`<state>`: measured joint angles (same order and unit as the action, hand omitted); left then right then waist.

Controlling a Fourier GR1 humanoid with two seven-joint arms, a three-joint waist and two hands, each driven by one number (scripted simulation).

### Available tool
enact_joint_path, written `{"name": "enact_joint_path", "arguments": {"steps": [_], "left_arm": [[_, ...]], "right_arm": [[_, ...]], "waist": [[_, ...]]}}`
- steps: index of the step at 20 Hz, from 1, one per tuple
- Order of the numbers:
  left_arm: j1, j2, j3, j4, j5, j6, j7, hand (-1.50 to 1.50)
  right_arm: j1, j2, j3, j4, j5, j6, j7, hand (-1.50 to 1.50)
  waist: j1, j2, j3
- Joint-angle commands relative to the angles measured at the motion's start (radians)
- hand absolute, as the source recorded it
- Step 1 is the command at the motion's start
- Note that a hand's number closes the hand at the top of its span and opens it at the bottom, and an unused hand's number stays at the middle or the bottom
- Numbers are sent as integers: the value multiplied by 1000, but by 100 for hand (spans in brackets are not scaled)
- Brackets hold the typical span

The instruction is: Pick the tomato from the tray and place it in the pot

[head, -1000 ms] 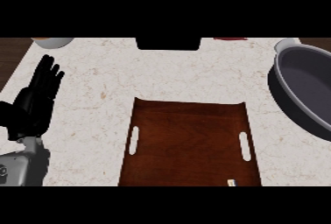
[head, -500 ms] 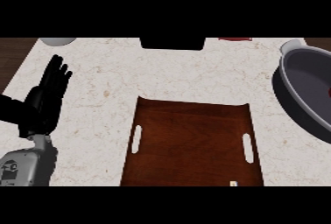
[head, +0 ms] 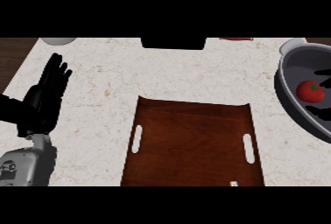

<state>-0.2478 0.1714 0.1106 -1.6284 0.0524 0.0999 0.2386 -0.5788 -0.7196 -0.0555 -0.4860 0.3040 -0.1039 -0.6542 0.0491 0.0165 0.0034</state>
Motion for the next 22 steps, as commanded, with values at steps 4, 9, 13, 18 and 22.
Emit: {"name": "enact_joint_path", "arguments": {"steps": [4,9,13,18,22], "left_arm": [[-15,7,19,39,17,-16,-17,0],[-13,5,9,31,7,-16,-25,0],[20,-5,4,-12,-14,12,-24,0],[-4,6,30,29,20,-13,-30,0],[24,17,23,2,16,-25,-25,0]], "right_arm": [[-72,65,-68,162,-88,205,-157,-150],[-156,32,-181,231,-205,378,-160,-150],[-153,-83,-253,303,-266,524,-162,-150],[-114,-179,-275,333,-279,617,-188,-150],[-94,-252,-290,342,-295,711,-157,-150]], "waist": [[-4,4,2],[-7,1,1],[-7,1,2],[-6,8,4],[0,7,6]]}}
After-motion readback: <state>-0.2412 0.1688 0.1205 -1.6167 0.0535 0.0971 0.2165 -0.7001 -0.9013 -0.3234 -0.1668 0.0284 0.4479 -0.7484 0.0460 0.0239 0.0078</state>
